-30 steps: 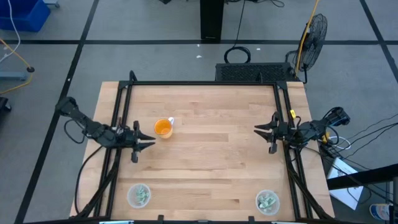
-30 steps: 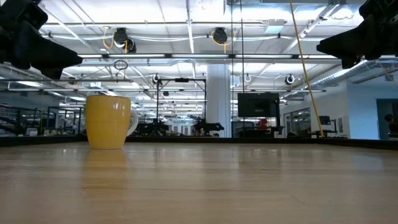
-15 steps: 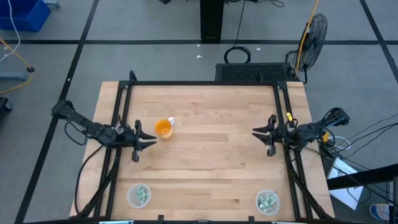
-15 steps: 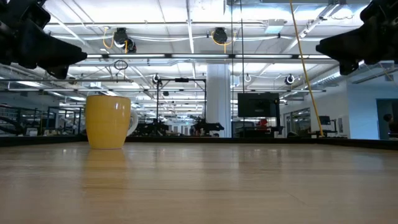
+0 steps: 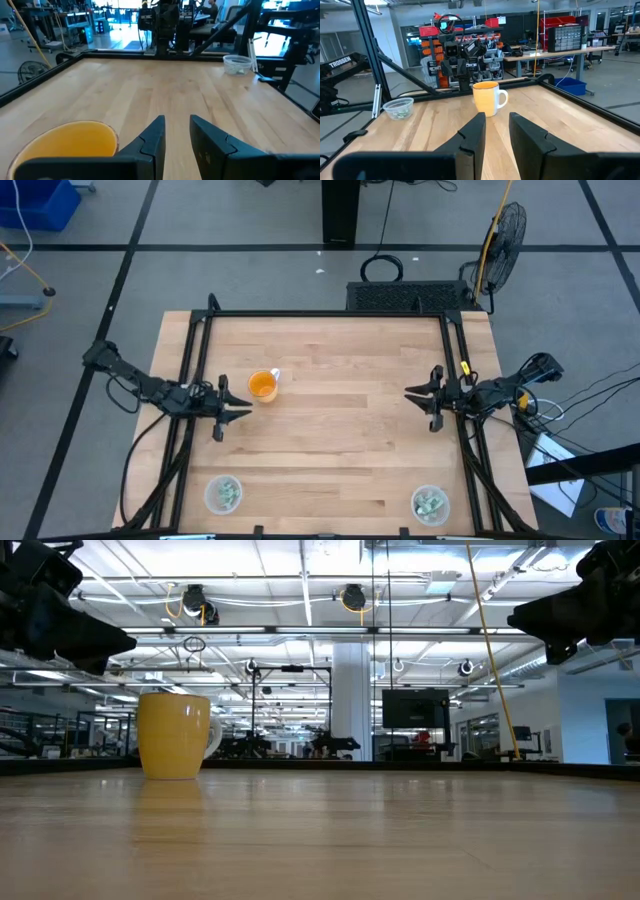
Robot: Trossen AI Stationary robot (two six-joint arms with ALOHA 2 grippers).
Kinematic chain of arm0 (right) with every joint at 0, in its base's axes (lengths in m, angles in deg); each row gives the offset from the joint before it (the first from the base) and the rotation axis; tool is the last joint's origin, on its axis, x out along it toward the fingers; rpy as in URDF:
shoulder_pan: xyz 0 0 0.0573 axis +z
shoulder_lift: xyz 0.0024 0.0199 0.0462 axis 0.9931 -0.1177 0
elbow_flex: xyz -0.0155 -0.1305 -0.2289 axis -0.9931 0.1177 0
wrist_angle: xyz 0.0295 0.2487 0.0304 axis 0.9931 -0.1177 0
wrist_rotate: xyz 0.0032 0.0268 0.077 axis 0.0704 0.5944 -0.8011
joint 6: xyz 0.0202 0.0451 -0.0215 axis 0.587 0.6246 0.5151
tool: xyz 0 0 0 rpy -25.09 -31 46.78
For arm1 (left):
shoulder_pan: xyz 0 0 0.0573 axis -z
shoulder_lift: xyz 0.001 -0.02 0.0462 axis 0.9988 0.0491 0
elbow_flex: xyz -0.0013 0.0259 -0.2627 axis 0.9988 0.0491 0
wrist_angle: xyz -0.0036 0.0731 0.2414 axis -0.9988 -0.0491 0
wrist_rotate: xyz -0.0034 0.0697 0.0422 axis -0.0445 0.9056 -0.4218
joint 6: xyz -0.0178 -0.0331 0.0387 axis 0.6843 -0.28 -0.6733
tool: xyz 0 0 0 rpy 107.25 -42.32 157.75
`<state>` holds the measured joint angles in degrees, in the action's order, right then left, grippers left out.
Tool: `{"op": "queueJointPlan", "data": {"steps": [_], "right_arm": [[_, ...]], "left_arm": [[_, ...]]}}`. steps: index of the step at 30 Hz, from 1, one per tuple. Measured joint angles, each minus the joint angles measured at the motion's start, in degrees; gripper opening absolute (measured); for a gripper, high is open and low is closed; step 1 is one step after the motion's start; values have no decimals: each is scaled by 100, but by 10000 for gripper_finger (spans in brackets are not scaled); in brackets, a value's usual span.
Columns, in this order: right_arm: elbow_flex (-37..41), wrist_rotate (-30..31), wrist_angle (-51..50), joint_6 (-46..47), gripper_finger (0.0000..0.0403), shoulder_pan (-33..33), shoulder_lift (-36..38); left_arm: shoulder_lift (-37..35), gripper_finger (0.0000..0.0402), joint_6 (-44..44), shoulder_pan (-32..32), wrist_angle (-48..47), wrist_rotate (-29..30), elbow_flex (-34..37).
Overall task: Pick and place items into bin
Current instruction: Return to home position
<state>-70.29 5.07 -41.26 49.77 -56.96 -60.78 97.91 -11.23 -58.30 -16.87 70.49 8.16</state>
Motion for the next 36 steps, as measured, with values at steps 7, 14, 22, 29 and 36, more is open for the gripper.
{"op": "queueJointPlan", "data": {"steps": [7,14,22,29,36], "right_arm": [[6,1,40,-2,82,0,0],[10,2,309,-2,82,0,0],[10,3,313,-2,82,0,0],[10,3,323,-2,82,0,0],[17,3,328,-2,82,0,0]], "left_arm": [[0,93,152,0,5,2,0],[0,93,151,0,5,4,0],[0,93,156,0,3,7,-2],[0,93,158,0,3,7,-4],[0,93,171,0,3,9,-4]]}}
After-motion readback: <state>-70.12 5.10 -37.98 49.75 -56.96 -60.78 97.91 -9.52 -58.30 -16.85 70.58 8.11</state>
